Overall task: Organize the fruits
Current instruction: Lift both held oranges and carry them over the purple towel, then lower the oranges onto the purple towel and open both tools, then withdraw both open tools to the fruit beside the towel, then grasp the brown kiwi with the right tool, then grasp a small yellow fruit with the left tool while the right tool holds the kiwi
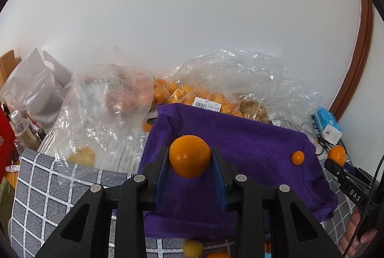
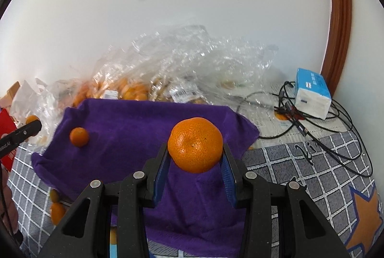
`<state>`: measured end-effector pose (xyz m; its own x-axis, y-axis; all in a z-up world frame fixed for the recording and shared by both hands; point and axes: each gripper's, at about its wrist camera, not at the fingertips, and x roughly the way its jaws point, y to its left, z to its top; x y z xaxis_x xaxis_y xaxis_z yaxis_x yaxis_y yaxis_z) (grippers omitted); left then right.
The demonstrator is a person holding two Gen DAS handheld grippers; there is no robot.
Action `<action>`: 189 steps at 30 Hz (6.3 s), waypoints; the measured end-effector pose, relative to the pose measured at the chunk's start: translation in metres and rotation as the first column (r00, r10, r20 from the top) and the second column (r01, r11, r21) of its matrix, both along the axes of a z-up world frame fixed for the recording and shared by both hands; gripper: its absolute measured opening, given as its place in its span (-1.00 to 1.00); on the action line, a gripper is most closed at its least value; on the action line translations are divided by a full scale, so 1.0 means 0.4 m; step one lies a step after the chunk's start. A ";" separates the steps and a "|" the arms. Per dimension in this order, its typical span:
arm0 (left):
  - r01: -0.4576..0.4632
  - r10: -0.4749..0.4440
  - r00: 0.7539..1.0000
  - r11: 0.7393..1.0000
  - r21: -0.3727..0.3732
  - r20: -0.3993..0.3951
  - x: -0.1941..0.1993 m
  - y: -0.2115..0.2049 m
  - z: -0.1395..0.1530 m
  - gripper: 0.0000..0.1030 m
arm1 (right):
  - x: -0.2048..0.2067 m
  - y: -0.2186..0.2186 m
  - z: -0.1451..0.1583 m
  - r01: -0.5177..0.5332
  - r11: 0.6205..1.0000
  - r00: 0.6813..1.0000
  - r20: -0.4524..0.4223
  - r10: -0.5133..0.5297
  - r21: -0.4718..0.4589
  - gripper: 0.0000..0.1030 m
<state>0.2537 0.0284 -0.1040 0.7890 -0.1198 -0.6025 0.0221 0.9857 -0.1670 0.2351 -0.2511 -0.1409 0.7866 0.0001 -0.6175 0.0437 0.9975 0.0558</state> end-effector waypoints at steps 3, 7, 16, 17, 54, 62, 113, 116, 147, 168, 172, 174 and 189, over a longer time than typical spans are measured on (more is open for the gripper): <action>0.003 -0.003 1.000 1.000 0.014 -0.016 0.019 -0.016 -0.018 -0.37 | 0.013 -0.005 -0.026 0.008 1.000 1.000 -0.013 -0.008 -0.007 -0.21; 0.005 -0.004 0.999 0.999 0.032 -0.043 0.036 -0.025 -0.049 -0.37 | 0.032 -0.012 -0.062 0.010 1.000 0.999 -0.049 -0.011 -0.006 -0.21; 0.021 -0.011 0.992 0.997 0.075 -0.126 0.072 -0.032 -0.114 -0.37 | 0.052 -0.003 -0.109 -0.001 0.999 0.995 -0.100 -0.004 -0.044 -0.21; 0.022 -0.012 0.991 0.997 0.077 -0.131 0.074 -0.031 -0.116 -0.37 | 0.052 -0.002 -0.112 0.000 0.999 0.995 -0.102 -0.004 -0.047 -0.20; 0.043 -0.027 0.983 0.995 0.085 -0.180 0.093 -0.047 -0.133 -0.22 | 0.006 0.045 -0.062 -0.040 0.995 0.999 -0.039 0.037 -0.094 0.47; 0.029 -0.024 0.996 0.998 0.052 -0.083 0.038 -0.038 -0.045 -0.09 | -0.082 0.028 0.017 -0.015 0.996 1.000 -0.006 0.015 -0.093 0.47; 0.037 -0.020 0.982 0.995 0.089 -0.187 -0.221 0.120 -0.231 0.07 | -0.157 0.199 -0.145 -0.175 0.984 0.970 -0.175 0.167 -0.035 -0.46; 0.038 -0.021 0.982 0.996 0.086 -0.188 -0.220 0.120 -0.232 0.07 | -0.179 0.157 -0.131 -0.144 0.989 0.978 -0.154 0.140 -0.018 -0.46; 0.062 -0.048 0.981 0.996 0.067 -0.190 -0.230 0.109 -0.238 0.47 | -0.230 0.064 -0.167 -0.104 0.995 0.985 -0.141 0.102 -0.004 -0.46; 0.135 -0.120 0.982 0.987 0.093 -0.147 -0.236 0.044 -0.188 0.43 | -0.239 0.042 -0.159 -0.062 0.998 0.991 -0.116 0.062 0.007 -0.46; 0.120 -0.096 0.979 0.985 0.125 -0.182 -0.188 0.023 -0.196 0.16 | -0.238 0.044 -0.158 -0.064 0.998 0.991 -0.119 0.063 0.001 -0.46; 0.127 -0.105 0.979 0.985 0.120 -0.176 -0.177 0.019 -0.202 0.01 | -0.237 0.046 -0.158 -0.063 0.998 0.991 -0.122 0.061 -0.014 -0.46; 0.155 -0.156 0.972 0.988 -0.021 -0.174 -0.147 0.031 -0.217 -0.54 | -0.231 0.054 -0.163 -0.071 0.997 0.988 -0.135 0.070 -0.006 -0.46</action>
<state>0.1951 0.0410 -0.1910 0.6428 -0.2375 -0.7283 0.1446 0.9713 -0.1890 0.1428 -0.2296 -0.2062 0.6948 0.0453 -0.7178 -0.0204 0.9989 0.0434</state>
